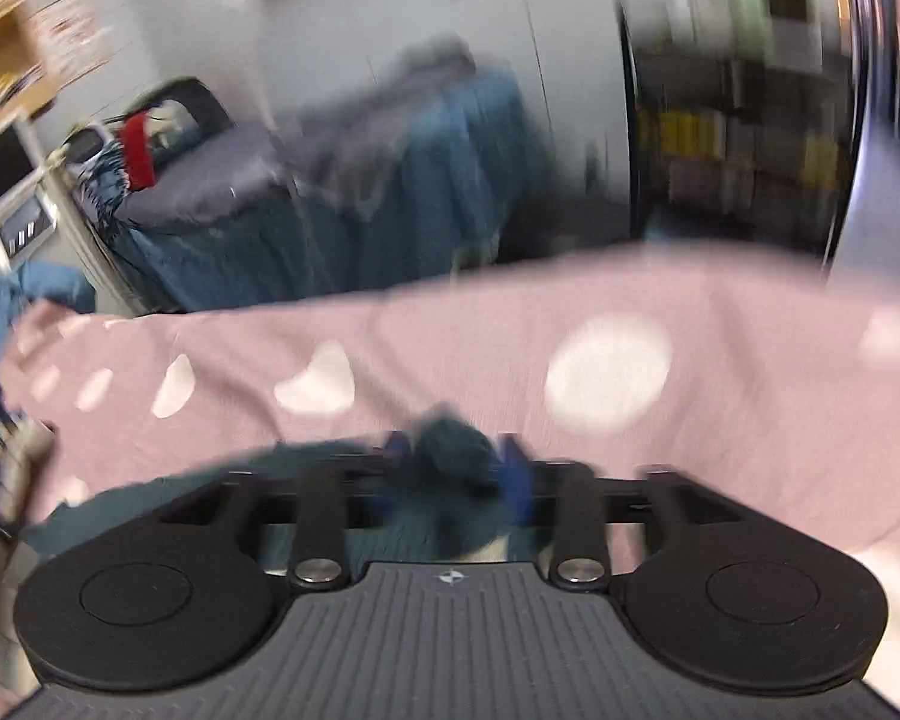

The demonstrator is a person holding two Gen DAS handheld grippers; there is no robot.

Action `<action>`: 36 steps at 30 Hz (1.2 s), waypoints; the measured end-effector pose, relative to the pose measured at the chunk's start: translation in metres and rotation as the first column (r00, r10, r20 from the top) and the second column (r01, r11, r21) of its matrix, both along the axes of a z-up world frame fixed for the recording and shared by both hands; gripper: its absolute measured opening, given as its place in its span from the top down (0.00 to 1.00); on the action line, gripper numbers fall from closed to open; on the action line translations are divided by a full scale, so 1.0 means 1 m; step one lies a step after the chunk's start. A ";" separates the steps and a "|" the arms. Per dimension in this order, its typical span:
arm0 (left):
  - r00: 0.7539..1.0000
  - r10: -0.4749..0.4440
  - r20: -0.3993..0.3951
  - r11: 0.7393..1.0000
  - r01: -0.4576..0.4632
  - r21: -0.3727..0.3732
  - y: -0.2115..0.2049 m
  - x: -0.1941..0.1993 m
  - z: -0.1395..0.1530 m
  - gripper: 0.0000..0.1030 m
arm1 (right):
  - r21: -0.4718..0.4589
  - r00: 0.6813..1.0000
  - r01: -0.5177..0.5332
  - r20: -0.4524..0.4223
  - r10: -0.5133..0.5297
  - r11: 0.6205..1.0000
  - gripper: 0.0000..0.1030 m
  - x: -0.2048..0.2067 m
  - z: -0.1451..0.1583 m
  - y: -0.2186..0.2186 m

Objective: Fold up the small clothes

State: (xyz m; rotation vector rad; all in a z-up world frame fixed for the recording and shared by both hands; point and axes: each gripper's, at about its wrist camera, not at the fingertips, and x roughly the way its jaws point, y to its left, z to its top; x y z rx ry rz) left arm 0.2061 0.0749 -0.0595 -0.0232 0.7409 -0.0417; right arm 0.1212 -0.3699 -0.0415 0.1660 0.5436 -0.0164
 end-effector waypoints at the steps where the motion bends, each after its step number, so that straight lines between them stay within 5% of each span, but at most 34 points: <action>1: 0.998 -0.009 0.060 0.997 0.004 0.079 -0.008 -0.012 0.008 0.01 | -0.035 0.998 -0.003 0.067 0.006 0.999 0.00 -0.015 0.006 0.006; 3: 0.987 -0.079 0.141 0.990 0.061 0.127 -0.022 -0.034 0.020 0.01 | -0.064 0.991 -0.089 0.093 0.095 0.994 0.00 -0.031 0.014 0.018; 5: 0.977 -0.177 0.120 0.981 0.166 0.095 -0.041 -0.043 0.022 0.03 | -0.065 0.972 -0.234 0.018 0.235 0.970 0.07 -0.036 0.009 0.035; 6: 0.976 -0.200 0.084 0.978 0.192 0.085 -0.051 -0.046 0.019 0.11 | -0.078 0.961 -0.278 -0.033 0.276 0.958 0.48 -0.039 0.002 0.045; 8: 0.978 -0.208 0.032 0.976 0.206 0.067 -0.067 -0.051 0.006 0.18 | -0.123 0.946 -0.316 -0.117 0.303 0.941 0.78 -0.043 -0.016 0.060; 11: 0.981 -0.186 -0.052 0.977 0.190 0.096 -0.080 -0.050 -0.024 0.18 | -0.145 0.946 -0.282 -0.205 0.250 0.948 0.78 -0.045 -0.045 0.060; 14: 0.981 -0.183 -0.067 0.971 0.191 0.141 -0.080 -0.048 -0.051 0.14 | -0.067 0.953 -0.259 -0.179 0.243 0.964 0.79 -0.045 -0.054 0.043; 19: 0.982 -0.171 -0.074 0.963 0.183 0.199 -0.081 -0.058 -0.041 0.06 | -0.136 0.947 -0.288 -0.188 0.260 0.948 0.70 -0.048 -0.034 0.057; 22: 0.985 -0.173 -0.017 0.977 0.174 0.122 -0.068 -0.078 -0.012 0.06 | -0.103 0.959 -0.278 -0.094 0.269 0.955 0.41 -0.065 -0.011 0.050; 23: 0.983 -0.183 0.000 0.978 0.182 0.103 -0.065 -0.088 -0.004 0.05 | -0.080 0.964 -0.259 -0.087 0.252 0.962 0.13 -0.070 -0.004 0.043; 24: 0.982 -0.190 0.009 0.978 0.188 0.091 -0.065 -0.098 0.003 0.05 | -0.066 0.971 -0.228 -0.086 0.222 0.971 0.01 -0.074 0.000 0.035; 26: 0.972 -0.235 0.022 0.969 0.233 0.080 -0.072 -0.119 0.013 0.05 | -0.036 0.979 -0.182 -0.096 0.178 0.983 0.01 -0.085 0.005 0.015; 30: 0.902 -0.428 0.050 0.900 0.420 0.118 -0.136 -0.166 0.019 0.07 | 0.098 0.981 -0.084 -0.166 0.100 0.992 0.05 -0.088 -0.002 -0.029; 32: 0.840 -0.535 0.084 0.840 0.519 0.162 -0.182 -0.183 0.015 0.10 | 0.163 0.976 -0.060 -0.196 0.092 0.985 0.14 -0.087 -0.009 -0.042; 36: 0.731 -0.675 0.097 0.719 0.624 0.306 -0.277 -0.197 0.001 0.25 | 0.208 0.978 -0.030 -0.194 0.071 0.978 0.15 -0.083 -0.009 -0.050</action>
